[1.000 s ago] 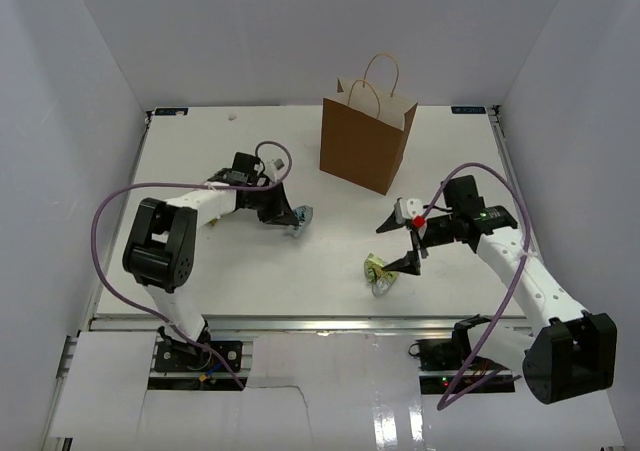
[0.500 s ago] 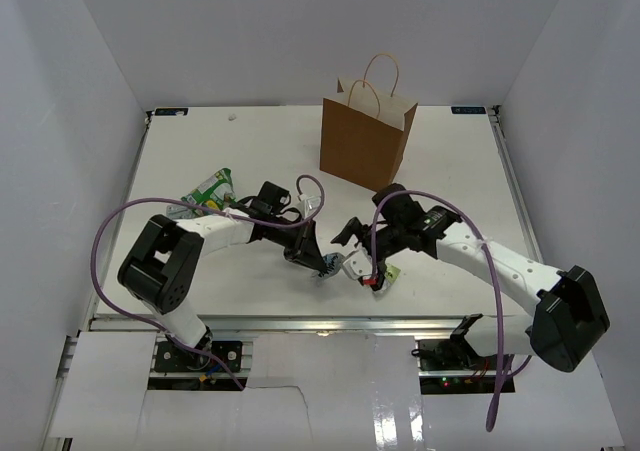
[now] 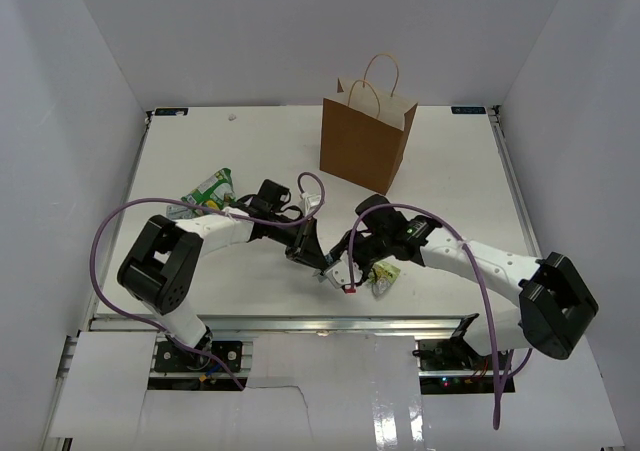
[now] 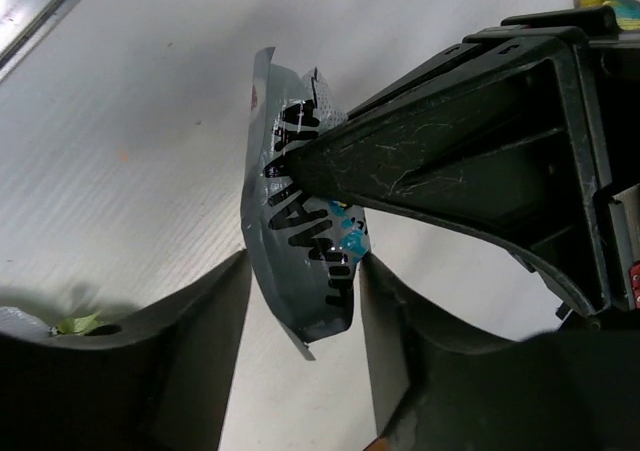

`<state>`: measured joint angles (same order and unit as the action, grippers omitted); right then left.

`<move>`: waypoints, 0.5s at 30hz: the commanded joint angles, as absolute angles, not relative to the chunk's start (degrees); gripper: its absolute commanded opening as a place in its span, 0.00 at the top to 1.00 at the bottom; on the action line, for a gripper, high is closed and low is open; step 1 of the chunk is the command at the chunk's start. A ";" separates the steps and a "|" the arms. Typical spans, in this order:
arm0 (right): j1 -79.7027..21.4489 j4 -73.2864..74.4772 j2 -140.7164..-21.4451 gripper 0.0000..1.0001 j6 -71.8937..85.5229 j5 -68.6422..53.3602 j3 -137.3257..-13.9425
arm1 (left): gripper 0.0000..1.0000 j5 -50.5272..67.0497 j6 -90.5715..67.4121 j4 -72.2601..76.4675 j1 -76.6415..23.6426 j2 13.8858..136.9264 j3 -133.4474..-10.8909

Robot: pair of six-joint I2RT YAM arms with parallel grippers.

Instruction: Place the snacks into the paper bag

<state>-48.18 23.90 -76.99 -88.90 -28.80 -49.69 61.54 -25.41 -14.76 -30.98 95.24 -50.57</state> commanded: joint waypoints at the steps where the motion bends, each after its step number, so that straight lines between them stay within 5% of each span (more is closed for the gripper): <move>1: -48.69 20.57 -77.70 0.50 -86.31 -27.77 -49.92 | 0.81 65.30 -25.14 -13.62 -31.38 93.69 -53.35; 5: -48.69 21.53 -76.91 0.69 -84.82 -29.35 -50.18 | 0.74 65.65 -25.58 -13.80 -31.38 93.95 -54.58; 6: -48.69 21.71 -76.73 0.90 -83.86 -29.62 -50.19 | 0.71 65.39 -25.75 -13.97 -31.38 93.96 -54.67; 9: -48.69 22.50 -75.59 0.92 -82.79 -30.41 -49.75 | 0.56 63.12 -25.49 -15.46 -31.29 93.69 -55.72; 15: -47.82 23.73 -70.85 0.92 -78.93 -30.85 -46.76 | 0.41 53.74 -21.55 -22.30 -30.33 90.45 -61.16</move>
